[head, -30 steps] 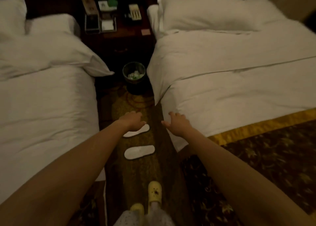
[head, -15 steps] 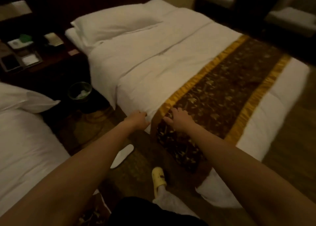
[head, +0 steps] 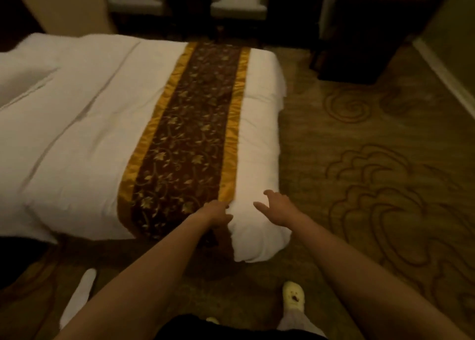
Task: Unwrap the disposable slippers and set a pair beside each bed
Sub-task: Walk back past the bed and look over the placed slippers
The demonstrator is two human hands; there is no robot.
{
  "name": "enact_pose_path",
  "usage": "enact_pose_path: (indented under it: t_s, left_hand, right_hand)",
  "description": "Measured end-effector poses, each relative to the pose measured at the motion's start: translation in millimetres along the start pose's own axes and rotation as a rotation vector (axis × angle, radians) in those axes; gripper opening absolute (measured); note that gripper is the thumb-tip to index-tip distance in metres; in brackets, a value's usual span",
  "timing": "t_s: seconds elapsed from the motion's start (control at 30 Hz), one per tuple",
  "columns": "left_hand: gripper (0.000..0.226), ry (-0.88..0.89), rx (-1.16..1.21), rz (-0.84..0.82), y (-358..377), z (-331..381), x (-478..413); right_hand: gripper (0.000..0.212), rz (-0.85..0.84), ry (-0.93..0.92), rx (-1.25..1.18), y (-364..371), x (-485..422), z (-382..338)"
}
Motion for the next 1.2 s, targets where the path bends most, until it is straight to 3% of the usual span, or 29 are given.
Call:
enact_pose_path:
  t_s: [0.27, 0.43, 0.83, 1.2]
  left_hand:
    - [0.052, 0.141, -0.135, -0.161, 33.5, 181.9, -75.2]
    - [0.054, 0.185, -0.174, -0.213, 38.9, 261.7, -113.9]
    - [0.048, 0.146, -0.246, -0.256, -46.7, 357.1, -268.1]
    - [0.047, 0.148, -0.205, -0.221, -224.0, 441.3, -443.3]
  right_hand:
    - [0.067, -0.090, 0.228, -0.106, -39.4, 17.9, 209.2]
    - [0.064, -0.099, 0.312, -0.164, -78.5, 8.7, 300.9]
    - [0.061, -0.131, 0.267, -0.234, -177.2, -136.3, 366.0]
    - [0.060, -0.066, 0.244, -0.203, -375.2, -327.2, 410.2]
Point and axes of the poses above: each hand's wrist, its own x-axis away from the middle knuckle, its own y-axis out of the palm, z = x × y, the point moved 1 cm from there along -x, towards the middle knuckle, and after that the axes turned 4 degrees about -z, right-handed, at the moved point
